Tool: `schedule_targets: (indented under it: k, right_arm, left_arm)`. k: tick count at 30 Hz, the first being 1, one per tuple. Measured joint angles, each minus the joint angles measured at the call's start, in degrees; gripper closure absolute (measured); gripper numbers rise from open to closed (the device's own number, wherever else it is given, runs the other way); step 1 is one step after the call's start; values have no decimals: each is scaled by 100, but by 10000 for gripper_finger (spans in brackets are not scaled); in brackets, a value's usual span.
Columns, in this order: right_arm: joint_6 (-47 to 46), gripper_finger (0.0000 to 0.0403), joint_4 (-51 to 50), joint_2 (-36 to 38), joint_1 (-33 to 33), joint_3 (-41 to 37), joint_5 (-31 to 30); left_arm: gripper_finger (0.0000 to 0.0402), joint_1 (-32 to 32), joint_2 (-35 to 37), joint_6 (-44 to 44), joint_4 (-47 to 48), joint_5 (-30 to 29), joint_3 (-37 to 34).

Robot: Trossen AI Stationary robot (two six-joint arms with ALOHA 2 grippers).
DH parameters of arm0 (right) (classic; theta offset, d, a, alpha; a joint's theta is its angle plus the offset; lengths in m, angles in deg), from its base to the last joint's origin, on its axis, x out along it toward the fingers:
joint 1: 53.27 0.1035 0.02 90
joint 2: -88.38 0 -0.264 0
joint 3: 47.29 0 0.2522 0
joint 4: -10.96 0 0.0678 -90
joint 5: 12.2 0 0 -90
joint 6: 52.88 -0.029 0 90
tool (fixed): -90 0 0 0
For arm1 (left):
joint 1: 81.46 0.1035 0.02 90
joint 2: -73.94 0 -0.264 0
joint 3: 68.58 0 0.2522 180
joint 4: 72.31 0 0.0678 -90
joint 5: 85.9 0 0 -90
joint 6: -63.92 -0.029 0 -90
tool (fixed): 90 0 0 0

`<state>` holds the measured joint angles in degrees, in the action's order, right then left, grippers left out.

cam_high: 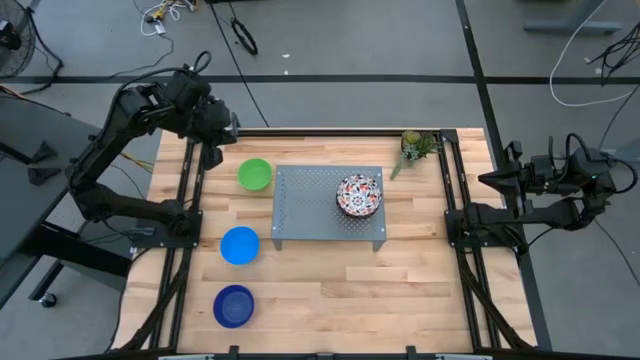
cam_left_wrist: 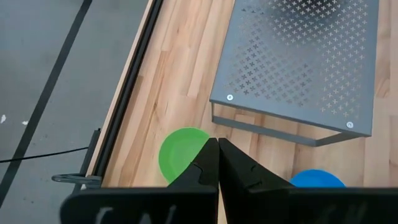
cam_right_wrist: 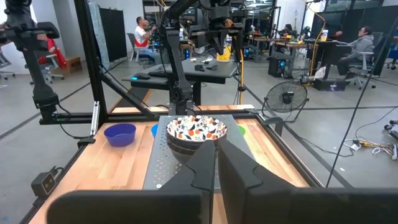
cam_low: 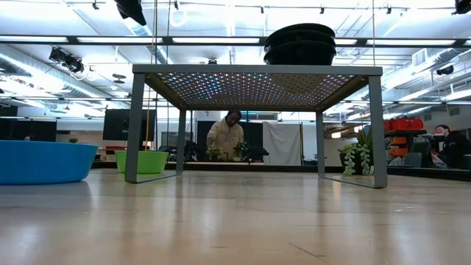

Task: Pick & Place Mini bowls
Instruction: Put the light green plastic bowl on the shelf

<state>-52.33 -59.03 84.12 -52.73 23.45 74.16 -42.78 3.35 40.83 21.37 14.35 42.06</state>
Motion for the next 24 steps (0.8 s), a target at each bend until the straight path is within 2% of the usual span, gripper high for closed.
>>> schedule_targets:
  k: [8, 24]
  right_arm:
    - [0, 380, 0, 0, 0, 1, 0]
    - [0, 380, 0, 0, -1, 1, 0]
  left_arm:
    - [401, -32, -25, 32, 53, 13, -118]
    - [399, 9, -68, -115, -336, 34, -1592]
